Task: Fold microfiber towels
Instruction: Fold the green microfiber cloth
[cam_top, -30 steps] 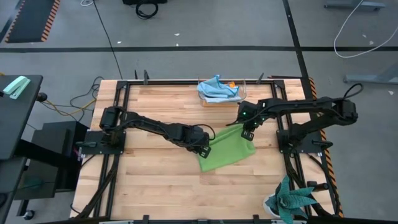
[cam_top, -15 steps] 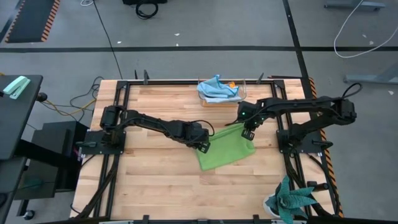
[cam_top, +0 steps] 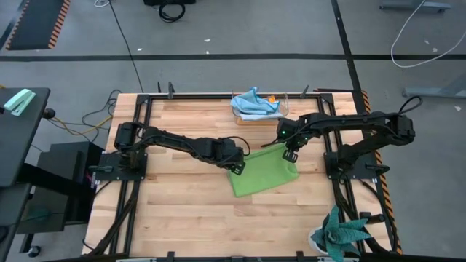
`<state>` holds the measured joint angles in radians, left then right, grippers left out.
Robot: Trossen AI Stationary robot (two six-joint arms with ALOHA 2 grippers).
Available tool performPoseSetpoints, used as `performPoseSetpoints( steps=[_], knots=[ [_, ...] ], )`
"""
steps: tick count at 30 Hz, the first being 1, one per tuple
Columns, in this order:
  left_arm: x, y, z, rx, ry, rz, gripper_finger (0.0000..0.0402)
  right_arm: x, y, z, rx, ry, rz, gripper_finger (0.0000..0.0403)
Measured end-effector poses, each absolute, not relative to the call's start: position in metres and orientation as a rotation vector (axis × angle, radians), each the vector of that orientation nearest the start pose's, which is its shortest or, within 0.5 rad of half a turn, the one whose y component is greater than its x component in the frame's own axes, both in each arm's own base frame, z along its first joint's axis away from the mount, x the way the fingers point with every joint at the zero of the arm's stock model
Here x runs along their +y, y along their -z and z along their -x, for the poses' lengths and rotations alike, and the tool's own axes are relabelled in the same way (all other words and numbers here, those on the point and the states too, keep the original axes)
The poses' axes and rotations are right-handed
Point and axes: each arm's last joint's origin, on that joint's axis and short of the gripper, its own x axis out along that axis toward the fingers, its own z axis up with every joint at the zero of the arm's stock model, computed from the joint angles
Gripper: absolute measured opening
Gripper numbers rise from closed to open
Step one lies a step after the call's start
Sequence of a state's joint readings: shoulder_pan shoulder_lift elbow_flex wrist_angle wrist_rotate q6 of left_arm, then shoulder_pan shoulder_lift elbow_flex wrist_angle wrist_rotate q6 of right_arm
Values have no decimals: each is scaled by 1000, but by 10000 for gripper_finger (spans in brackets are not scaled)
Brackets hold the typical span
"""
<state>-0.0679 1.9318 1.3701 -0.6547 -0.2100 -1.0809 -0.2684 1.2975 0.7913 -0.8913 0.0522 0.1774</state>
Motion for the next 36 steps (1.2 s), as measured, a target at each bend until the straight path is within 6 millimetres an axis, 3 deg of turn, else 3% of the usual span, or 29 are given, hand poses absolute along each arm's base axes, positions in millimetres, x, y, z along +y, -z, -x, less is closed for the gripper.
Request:
performPoseSetpoints(
  steps=[7,12,20,26,36],
  knots=[
    [-22,-184,-377,1056,-766,762,36,-59,-205,-204,1406,377,-243,0],
    [-29,-197,-373,1040,-723,780,46,-59,-210,-207,1398,350,-212,0],
    [-48,-239,-383,767,-519,898,50,-62,-197,-213,1470,327,-202,0],
    [-64,-216,-389,853,-501,914,34,-64,-182,-222,1519,310,-193,0],
    [-73,-179,-411,838,-460,929,25,-74,-182,-227,1455,346,-217,3]
  ],
)
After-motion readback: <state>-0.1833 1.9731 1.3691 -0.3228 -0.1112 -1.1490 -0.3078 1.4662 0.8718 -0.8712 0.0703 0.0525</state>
